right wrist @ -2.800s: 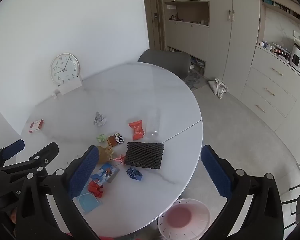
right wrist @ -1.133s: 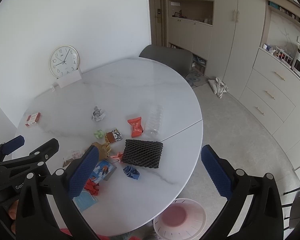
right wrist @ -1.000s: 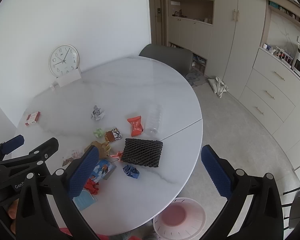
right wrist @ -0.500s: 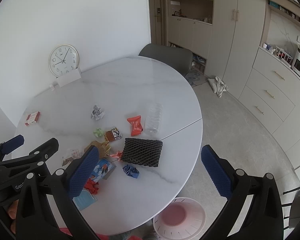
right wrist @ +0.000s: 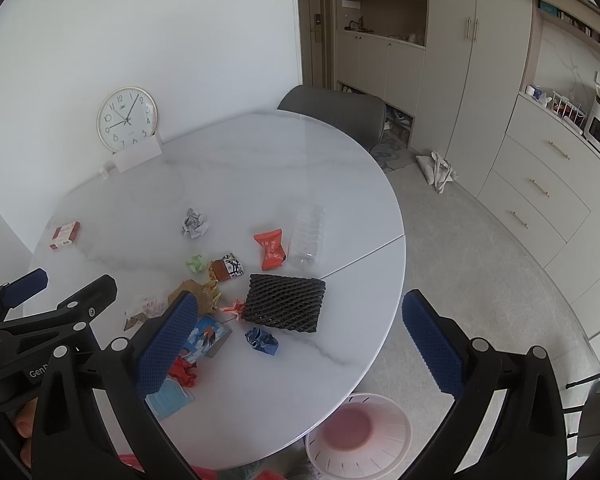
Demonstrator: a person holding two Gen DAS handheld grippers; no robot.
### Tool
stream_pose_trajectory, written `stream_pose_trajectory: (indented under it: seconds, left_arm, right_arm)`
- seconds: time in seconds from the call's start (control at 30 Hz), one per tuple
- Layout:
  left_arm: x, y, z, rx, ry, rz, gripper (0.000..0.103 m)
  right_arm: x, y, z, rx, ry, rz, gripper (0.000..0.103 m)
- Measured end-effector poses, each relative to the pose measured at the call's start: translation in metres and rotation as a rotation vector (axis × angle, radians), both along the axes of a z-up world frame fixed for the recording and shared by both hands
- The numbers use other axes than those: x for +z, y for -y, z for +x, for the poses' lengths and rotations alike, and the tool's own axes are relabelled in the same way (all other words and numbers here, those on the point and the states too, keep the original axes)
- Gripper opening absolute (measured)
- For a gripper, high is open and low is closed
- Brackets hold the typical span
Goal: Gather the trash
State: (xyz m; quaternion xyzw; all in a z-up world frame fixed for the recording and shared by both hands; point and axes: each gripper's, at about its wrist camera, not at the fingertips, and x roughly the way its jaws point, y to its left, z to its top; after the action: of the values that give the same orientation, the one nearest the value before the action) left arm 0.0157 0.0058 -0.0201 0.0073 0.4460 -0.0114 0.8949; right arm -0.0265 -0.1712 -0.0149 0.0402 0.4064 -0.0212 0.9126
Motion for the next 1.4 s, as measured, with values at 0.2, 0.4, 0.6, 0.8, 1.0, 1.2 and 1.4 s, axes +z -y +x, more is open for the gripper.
stream_pose_trajectory:
  seconds: [0.2, 0.4, 0.6, 0.8, 1.0, 1.2, 1.4]
  left_arm:
    - [-0.0001, -0.0002, 0.0002, -0.001, -0.003, 0.0, 0.097]
    - [0.0001, -0.0008, 0.0003, -0.001, -0.004, 0.0, 0.097]
    - [0.0, -0.0009, 0.0001, -0.002, -0.004, 0.0, 0.097]
    - [0.0002, -0.0011, 0.0005, -0.003, -0.006, 0.001, 0.096]
    - [0.0003, -0.0012, 0.0005, -0.003, -0.006, 0.001, 0.096]
    - [0.0001, -0.0011, 0.0003, -0.003, -0.007, 0.003, 0.096]
    - [-0.0013, -0.0016, -0.0001, -0.003, -0.01, 0.003, 0.096]
  right_arm:
    - [-0.0003, 0.0, 0.0003, 0.0, -0.002, 0.001, 0.101]
    - [-0.0007, -0.0004, 0.001, 0.0, -0.004, 0.001, 0.101]
    - [-0.0004, -0.0007, 0.0017, 0.0, -0.005, 0.002, 0.101]
    - [-0.0003, -0.0008, 0.0017, -0.001, -0.005, 0.003, 0.101]
    - [-0.0004, -0.001, 0.0015, 0.0, -0.006, 0.002, 0.101]
    - [-0.0005, -0.0012, 0.0007, -0.001, -0.008, 0.002, 0.101]
    - [-0.0042, -0.0013, -0.0008, 0.001, -0.012, 0.003, 0.101]
